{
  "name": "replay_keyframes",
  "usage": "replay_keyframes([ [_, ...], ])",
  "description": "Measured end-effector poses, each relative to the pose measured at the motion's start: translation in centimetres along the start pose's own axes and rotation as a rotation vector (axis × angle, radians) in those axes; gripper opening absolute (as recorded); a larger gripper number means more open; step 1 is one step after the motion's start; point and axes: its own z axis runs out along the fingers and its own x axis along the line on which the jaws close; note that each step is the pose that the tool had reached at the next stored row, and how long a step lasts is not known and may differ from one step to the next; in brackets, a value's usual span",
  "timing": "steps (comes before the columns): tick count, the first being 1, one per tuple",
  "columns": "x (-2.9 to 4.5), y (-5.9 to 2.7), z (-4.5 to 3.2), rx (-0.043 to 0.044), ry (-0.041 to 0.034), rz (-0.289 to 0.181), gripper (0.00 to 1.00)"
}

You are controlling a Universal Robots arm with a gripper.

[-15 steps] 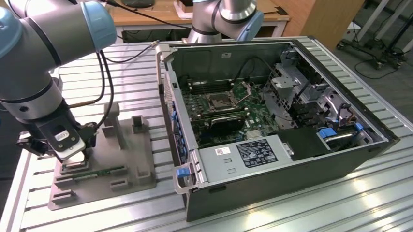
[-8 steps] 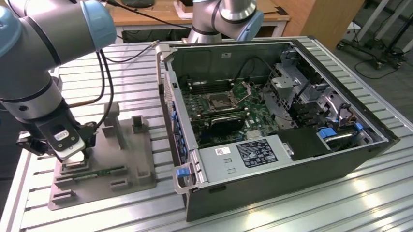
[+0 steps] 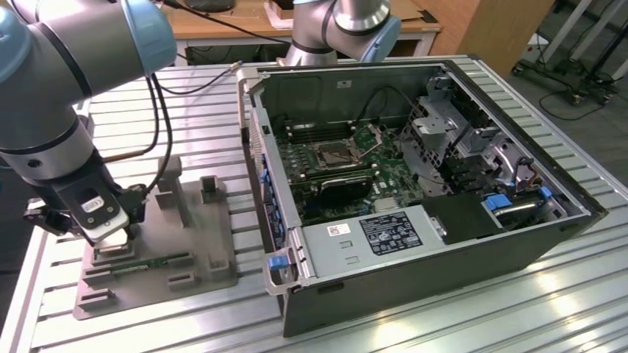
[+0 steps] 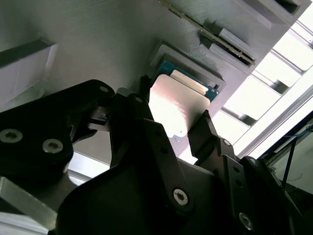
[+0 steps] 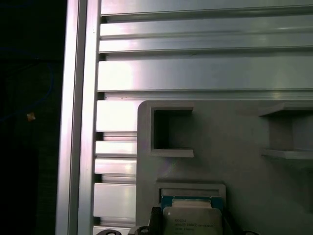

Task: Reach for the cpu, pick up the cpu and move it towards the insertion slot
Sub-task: 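Pick up the cpu and move it towards the insertion slot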

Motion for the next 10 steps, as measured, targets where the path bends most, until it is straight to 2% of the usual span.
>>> replay_keyframes([
  [10,-0.01,0.01,-0.38,-0.0013,0.0006,0.000,0.55],
])
